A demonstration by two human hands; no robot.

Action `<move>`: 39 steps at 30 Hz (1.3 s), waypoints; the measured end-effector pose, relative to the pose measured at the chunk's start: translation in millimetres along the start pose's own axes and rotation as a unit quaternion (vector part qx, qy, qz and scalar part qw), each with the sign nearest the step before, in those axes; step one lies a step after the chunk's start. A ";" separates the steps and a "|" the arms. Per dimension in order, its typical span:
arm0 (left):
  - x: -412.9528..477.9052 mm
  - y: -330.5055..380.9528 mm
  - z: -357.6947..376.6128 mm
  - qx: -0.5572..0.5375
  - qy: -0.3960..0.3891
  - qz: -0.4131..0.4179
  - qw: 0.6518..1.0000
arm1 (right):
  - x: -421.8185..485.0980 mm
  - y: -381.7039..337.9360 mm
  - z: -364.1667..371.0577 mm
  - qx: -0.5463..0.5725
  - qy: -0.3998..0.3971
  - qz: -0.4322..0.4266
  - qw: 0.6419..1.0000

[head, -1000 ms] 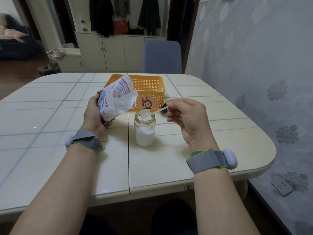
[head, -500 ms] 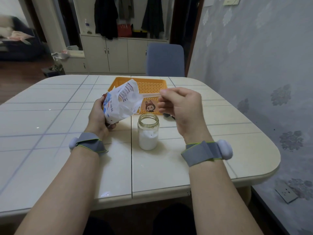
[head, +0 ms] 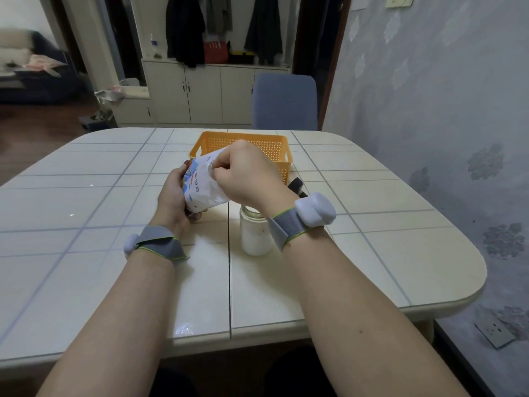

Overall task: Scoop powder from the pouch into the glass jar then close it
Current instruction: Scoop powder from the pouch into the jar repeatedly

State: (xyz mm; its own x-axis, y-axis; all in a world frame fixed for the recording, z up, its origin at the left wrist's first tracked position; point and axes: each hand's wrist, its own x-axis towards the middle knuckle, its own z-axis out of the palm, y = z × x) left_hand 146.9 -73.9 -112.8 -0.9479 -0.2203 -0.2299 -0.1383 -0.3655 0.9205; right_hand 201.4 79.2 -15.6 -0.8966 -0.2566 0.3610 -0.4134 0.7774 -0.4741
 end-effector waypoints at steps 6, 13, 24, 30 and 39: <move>-2.2 -1.2 2.5 -0.002 0.007 -0.002 1.000 | 7.3 2.0 7.4 0.157 -0.024 0.110 0.981; -0.2 -1.0 1.0 -0.002 -0.001 -0.006 1.000 | -7.9 8.6 -4.9 0.331 0.011 0.231 0.915; 0.3 -1.6 0.1 -0.006 -0.006 -0.005 1.000 | -32.2 23.3 -15.5 0.577 0.100 0.258 0.769; 0.6 -1.5 -1.3 -0.005 -0.011 -0.004 1.000 | -41.3 27.6 -13.9 0.589 0.134 0.274 0.748; -1.4 -1.9 -1.2 -0.007 -0.004 0.000 1.000 | -54.5 40.6 -36.2 0.624 0.166 0.276 0.712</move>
State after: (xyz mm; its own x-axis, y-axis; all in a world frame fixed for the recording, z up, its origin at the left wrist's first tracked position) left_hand 148.8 -73.9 -114.7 -0.9500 -0.2142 -0.2270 -0.1337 -0.3779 0.9161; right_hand 239.2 145.5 -25.5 -0.9757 0.2020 -0.0848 -0.0184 -0.4614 -0.8870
